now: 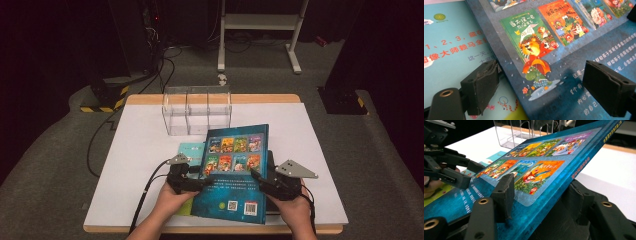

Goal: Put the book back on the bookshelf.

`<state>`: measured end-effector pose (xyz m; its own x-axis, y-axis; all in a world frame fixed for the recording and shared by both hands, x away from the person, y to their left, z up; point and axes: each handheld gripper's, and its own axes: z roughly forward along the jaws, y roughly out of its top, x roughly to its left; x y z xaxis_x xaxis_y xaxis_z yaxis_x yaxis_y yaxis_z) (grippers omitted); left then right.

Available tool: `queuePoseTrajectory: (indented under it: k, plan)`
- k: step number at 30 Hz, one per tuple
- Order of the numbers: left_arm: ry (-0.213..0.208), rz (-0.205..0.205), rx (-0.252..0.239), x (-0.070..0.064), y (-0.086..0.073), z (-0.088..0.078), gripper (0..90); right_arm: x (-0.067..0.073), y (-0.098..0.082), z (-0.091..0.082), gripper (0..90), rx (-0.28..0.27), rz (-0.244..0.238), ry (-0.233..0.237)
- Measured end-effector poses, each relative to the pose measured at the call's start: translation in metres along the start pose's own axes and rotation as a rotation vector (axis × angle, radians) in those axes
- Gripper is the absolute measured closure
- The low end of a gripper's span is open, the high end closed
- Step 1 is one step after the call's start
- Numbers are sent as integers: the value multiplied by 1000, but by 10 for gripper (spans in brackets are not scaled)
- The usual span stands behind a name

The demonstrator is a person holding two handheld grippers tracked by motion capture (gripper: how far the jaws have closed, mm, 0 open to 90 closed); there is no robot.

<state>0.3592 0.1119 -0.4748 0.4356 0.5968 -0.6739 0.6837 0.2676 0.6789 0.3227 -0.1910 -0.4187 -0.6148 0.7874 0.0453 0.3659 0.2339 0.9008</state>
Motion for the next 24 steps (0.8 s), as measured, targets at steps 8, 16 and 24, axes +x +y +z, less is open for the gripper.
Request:
queuePoseTrajectory:
  k: [8, 16, 24]
  plan:
    - [-18, -37, 2, 2, 2, -1, 114, 3, 1, -2, 447, -21, -21, 6]
    - [-56, -72, 12, 5, 5, -2, 102, 6, 2, -4, 448, -47, -57, 15]
    - [-89, -90, 29, 6, 5, -3, 131, 7, 2, -4, 447, -53, -62, 23]
